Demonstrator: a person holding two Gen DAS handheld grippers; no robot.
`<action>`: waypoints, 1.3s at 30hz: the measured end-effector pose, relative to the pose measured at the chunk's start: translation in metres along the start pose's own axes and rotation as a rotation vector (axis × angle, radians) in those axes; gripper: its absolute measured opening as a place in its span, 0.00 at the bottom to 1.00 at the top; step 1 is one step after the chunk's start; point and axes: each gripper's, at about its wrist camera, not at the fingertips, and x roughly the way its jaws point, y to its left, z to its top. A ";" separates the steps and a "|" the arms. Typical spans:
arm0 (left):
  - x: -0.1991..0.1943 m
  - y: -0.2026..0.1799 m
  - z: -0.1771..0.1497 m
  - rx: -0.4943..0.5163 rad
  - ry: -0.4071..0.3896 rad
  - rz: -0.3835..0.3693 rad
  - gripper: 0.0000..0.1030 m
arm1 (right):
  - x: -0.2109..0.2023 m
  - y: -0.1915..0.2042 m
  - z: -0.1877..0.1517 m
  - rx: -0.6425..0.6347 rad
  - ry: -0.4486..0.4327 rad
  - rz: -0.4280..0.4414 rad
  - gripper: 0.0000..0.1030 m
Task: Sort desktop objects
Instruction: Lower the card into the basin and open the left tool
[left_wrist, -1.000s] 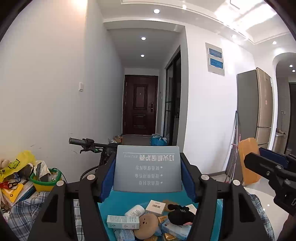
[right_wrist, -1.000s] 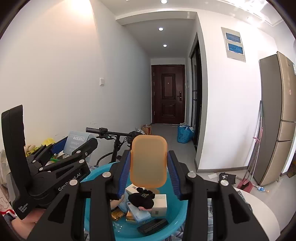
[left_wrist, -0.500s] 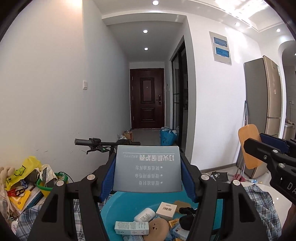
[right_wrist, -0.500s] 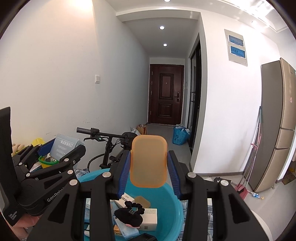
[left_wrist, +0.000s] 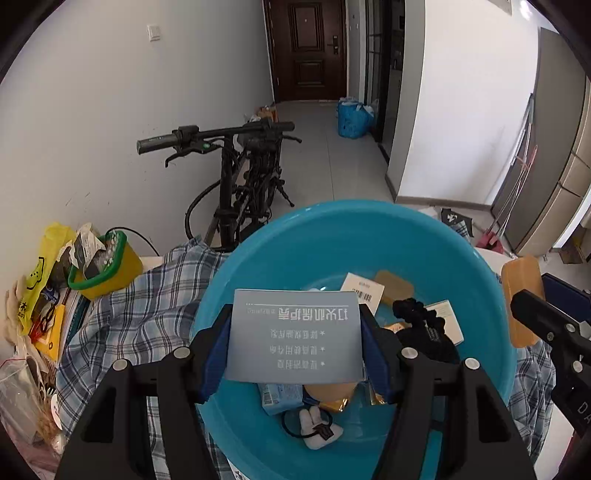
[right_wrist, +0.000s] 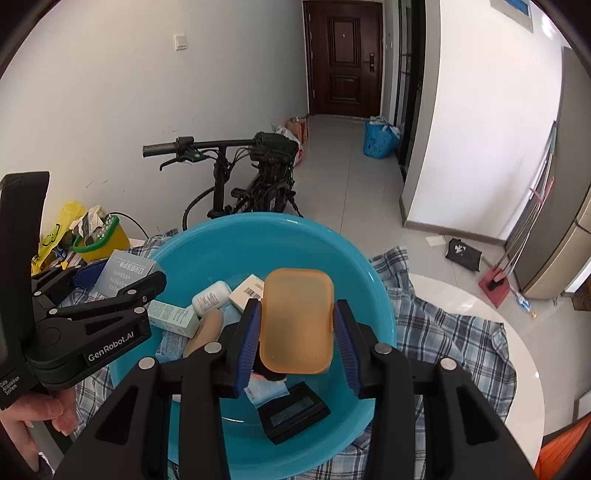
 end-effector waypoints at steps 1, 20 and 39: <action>0.007 -0.002 -0.004 -0.003 0.036 -0.008 0.64 | 0.003 -0.005 -0.004 0.016 0.024 0.009 0.37; 0.064 -0.007 -0.029 -0.027 0.166 -0.037 0.64 | 0.063 -0.022 -0.027 0.039 0.171 -0.049 0.37; 0.079 0.003 -0.032 -0.059 0.164 -0.085 0.64 | 0.073 -0.028 -0.030 0.032 0.178 -0.069 0.37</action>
